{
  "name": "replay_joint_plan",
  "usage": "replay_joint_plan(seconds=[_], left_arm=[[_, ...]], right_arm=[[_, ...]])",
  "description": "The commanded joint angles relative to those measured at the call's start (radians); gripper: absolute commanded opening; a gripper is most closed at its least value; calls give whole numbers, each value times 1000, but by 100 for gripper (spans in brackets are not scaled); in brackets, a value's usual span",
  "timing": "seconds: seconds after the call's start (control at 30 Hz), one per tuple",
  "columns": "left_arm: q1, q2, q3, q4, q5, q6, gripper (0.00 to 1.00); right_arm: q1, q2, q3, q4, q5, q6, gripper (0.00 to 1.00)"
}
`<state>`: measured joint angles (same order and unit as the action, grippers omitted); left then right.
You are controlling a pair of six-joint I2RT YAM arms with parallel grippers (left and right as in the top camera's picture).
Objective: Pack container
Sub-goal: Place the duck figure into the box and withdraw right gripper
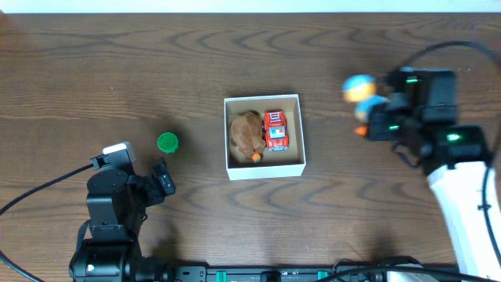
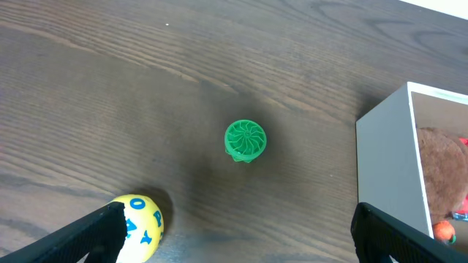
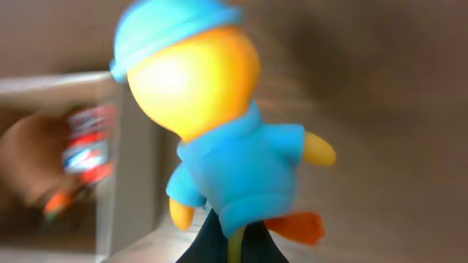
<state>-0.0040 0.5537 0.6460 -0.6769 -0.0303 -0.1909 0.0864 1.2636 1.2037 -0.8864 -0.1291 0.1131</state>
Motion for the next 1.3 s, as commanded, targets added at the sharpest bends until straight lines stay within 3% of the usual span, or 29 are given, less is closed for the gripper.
replay_joint_plan(seconds=[0.0, 0.17, 0.3, 0.7, 0.77, 0.83, 0.93, 0.97, 1.1, 1.27], left_arm=[[-4, 0, 19, 0, -4, -10, 98], [-4, 0, 19, 0, -4, -10, 98], [-4, 0, 19, 0, -4, -10, 98], [-4, 0, 19, 0, -4, -10, 98], [-4, 0, 19, 0, -4, -10, 98], [-4, 0, 19, 0, -4, -10, 98], [-4, 0, 19, 1, -4, -10, 98], [-4, 0, 19, 1, -4, -10, 98], [-4, 0, 19, 0, -4, -10, 98], [-4, 0, 19, 0, -4, -10, 98]], right_arm=[[203, 7, 11, 23, -39, -228, 1], [401, 58, 11, 85, -31, -348, 1], [481, 123, 11, 120, -32, -390, 1], [530, 332, 11, 108, -32, -417, 2], [530, 349, 11, 100, -32, -417, 10], [530, 356, 11, 90, -32, -417, 27], [530, 356, 11, 82, -32, -417, 36], [530, 356, 11, 81, -32, -417, 54], [529, 356, 11, 80, -11, -417, 60], [528, 356, 12, 85, 76, -379, 61]])
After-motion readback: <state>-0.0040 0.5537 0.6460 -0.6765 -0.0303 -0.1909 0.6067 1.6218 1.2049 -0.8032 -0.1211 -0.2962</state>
